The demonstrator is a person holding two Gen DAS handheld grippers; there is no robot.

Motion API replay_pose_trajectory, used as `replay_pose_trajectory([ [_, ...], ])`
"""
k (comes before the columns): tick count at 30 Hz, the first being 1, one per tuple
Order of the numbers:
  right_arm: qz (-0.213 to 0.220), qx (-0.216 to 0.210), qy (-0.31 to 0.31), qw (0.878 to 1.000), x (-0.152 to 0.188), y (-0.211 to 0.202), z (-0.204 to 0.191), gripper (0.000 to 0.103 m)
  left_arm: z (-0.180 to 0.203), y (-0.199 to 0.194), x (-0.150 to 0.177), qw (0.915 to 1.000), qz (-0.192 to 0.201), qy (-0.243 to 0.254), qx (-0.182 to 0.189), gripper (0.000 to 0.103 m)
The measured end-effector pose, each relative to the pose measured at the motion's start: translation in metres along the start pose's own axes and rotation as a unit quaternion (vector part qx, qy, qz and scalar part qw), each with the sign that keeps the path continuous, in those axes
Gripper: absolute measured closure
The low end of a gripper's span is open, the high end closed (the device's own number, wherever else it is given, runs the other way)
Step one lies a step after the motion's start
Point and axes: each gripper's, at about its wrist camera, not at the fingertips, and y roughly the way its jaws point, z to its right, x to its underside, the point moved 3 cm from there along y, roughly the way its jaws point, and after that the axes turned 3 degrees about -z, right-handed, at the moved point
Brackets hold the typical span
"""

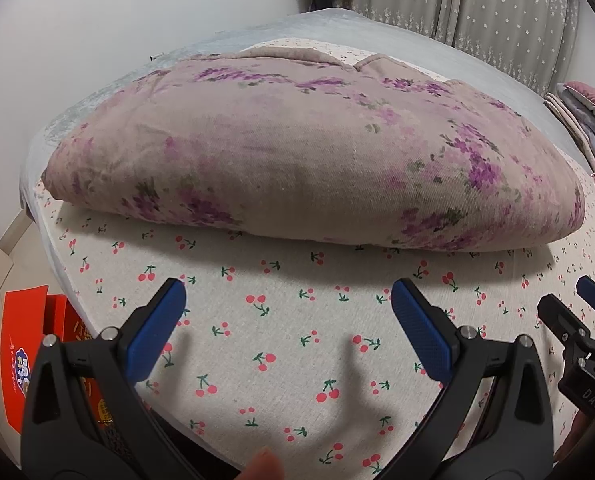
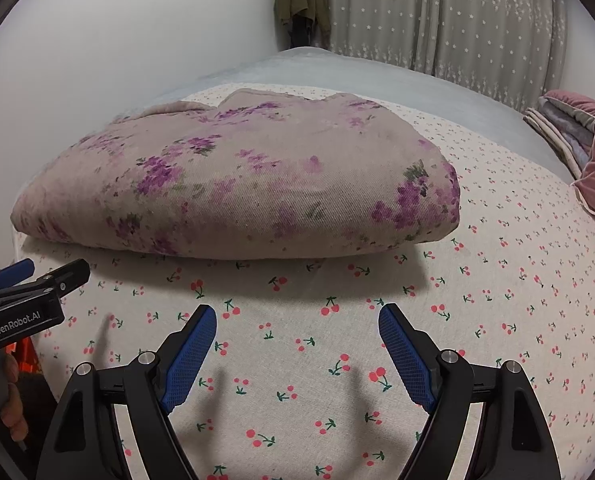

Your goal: Fold large clothes

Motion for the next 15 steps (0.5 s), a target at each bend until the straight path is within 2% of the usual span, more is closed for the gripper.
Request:
replay_pose_trajectory([
  [15, 0.0, 0.001, 0.0, 1.0, -0.0002, 0.0001, -0.0001, 0.018, -0.0005, 0.0023, -0.0007, 1.0, -0.003, 0.002, 0.001, 0.001],
])
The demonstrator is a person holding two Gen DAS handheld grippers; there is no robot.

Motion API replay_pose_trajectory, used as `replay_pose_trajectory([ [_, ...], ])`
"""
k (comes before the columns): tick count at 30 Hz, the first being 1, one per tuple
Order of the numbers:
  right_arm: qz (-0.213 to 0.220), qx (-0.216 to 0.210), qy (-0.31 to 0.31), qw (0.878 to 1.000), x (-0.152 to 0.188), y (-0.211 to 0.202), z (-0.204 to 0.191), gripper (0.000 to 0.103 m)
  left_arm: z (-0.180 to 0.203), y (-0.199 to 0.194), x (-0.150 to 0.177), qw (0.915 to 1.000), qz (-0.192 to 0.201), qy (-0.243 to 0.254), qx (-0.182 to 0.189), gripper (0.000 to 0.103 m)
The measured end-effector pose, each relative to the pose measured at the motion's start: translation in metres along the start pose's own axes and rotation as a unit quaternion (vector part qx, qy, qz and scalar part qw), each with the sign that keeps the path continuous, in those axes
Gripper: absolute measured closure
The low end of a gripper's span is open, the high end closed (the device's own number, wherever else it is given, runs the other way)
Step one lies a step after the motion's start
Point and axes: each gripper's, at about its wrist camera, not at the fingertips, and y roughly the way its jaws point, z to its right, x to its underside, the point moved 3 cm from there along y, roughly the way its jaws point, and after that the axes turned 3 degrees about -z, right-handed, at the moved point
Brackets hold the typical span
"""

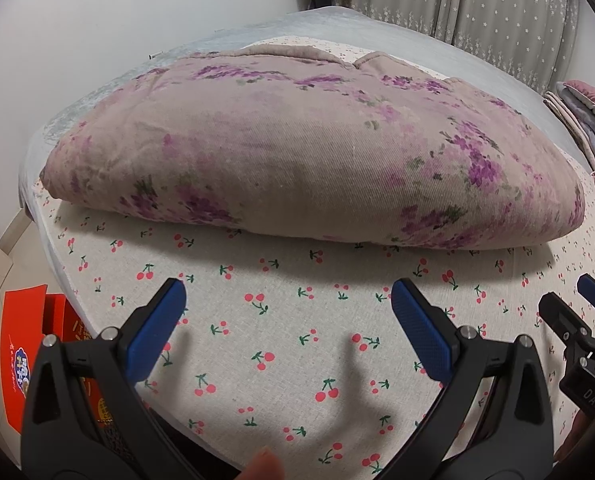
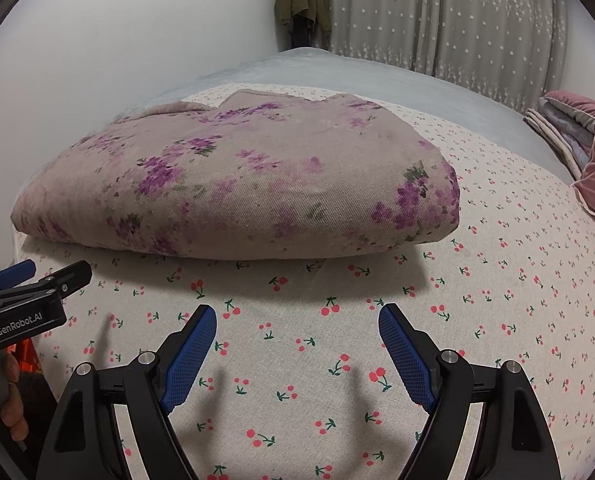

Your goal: Fold large clothes

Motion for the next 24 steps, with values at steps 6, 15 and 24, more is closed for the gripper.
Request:
replay_pose_trajectory([
  [6, 0.0, 0.0, 0.0, 1.0, -0.0001, -0.0003, 0.0, 0.018, -0.0001, -0.0001, 0.0006, 1.0, 0.0, 0.0, 0.0, 0.001],
  [15, -0.003, 0.002, -0.002, 1.0, 0.0006, 0.0019, -0.0005, 0.018, -0.0003, 0.0003, 0.0003, 1.0, -0.001, -0.001, 0.001, 0.001],
  [24, -0.003, 0.002, -0.002, 1.0, 0.001, 0.0023, 0.0004, 0.018, -0.0005, 0.001, 0.0023, 1.0, -0.003, -0.001, 0.001, 0.001],
])
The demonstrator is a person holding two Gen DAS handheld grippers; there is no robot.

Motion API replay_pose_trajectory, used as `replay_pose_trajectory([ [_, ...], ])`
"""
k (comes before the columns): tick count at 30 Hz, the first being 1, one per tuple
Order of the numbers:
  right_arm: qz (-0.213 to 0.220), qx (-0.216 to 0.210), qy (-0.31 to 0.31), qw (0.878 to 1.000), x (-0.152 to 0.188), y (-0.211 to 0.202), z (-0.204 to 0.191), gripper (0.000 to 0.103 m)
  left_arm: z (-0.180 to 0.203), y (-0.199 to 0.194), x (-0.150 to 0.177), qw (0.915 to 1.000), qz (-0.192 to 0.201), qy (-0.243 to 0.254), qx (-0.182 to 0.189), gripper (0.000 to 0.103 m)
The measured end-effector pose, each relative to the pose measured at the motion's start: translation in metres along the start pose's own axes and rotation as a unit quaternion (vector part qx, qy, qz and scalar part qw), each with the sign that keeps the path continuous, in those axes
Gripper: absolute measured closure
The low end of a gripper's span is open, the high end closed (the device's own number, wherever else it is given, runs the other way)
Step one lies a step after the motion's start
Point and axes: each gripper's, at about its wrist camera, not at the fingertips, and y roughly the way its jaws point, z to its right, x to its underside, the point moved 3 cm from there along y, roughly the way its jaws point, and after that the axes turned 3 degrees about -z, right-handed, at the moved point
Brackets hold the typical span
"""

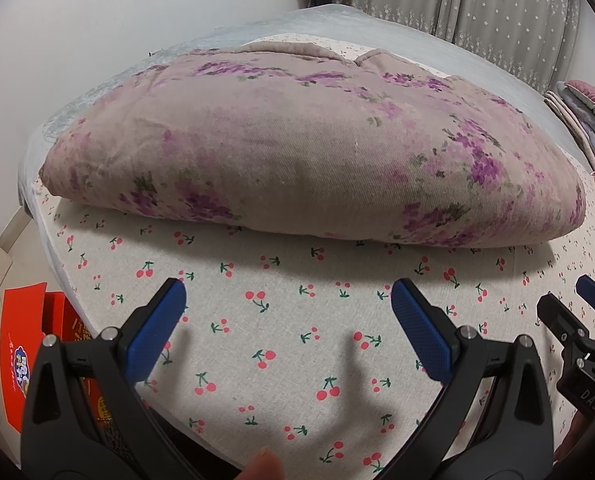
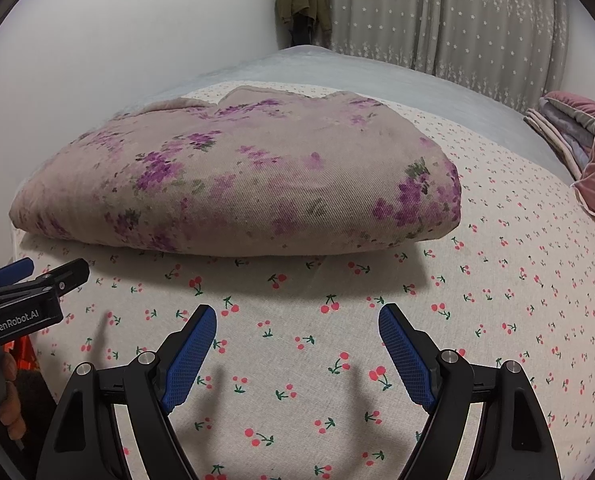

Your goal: Fold large clothes

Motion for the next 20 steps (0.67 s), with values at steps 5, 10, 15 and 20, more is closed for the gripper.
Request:
replay_pose_trajectory([
  [5, 0.0, 0.0, 0.0, 1.0, -0.0001, 0.0002, -0.0004, 0.018, -0.0001, 0.0001, 0.0007, 1.0, -0.001, 0.0, 0.0, 0.001],
  [10, 0.0, 0.001, 0.0, 1.0, -0.0001, 0.0004, -0.0011, 0.018, -0.0006, 0.0008, -0.0003, 1.0, -0.002, 0.0, 0.001, 0.001],
  [15, -0.001, 0.001, -0.001, 1.0, 0.0005, 0.0007, -0.0002, 0.018, -0.0007, 0.0014, 0.0003, 1.0, -0.005, -0.001, 0.004, 0.001],
  [20, -0.002, 0.0, -0.002, 1.0, 0.0013, 0.001, 0.0004, 0.018, 0.0003, 0.0029, 0.0012, 0.9999, -0.009, -0.001, 0.007, 0.001],
])
